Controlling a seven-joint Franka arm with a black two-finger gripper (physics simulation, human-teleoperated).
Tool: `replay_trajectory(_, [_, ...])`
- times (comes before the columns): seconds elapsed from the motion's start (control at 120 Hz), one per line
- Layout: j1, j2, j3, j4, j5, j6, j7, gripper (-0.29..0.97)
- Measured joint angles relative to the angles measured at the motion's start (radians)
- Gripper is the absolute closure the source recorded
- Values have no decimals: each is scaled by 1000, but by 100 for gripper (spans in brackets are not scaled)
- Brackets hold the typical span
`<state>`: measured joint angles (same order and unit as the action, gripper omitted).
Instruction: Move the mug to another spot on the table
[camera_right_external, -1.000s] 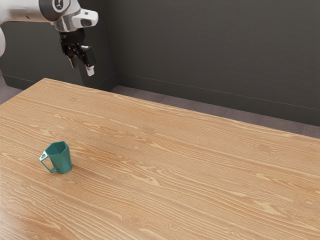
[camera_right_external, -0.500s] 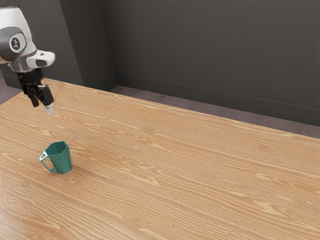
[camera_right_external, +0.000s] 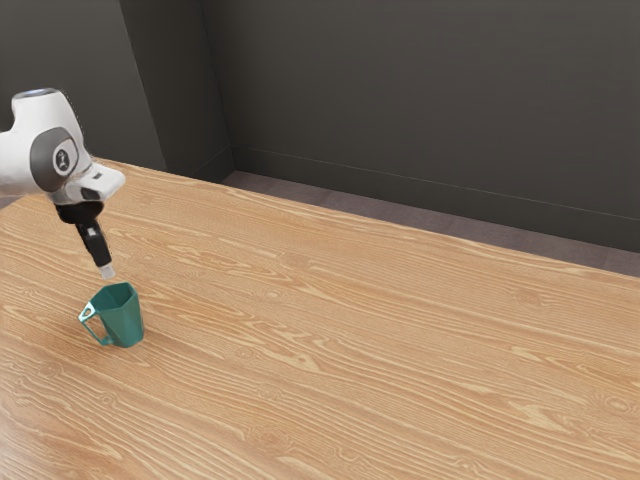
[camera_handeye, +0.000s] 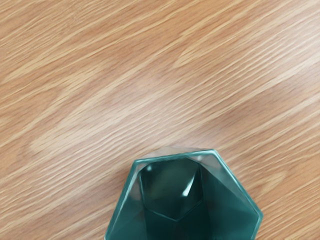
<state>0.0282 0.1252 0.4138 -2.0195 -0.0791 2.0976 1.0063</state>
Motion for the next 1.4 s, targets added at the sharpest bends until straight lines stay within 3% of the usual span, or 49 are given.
replay_trajectory(0.283, [17,10,47,-103,-71,90,172,0])
replay_trajectory(0.658, [32,68,71,-125,-159,140,317,0])
replay_trajectory(1.4, [48,139,69,-124,-232,189,342,0])
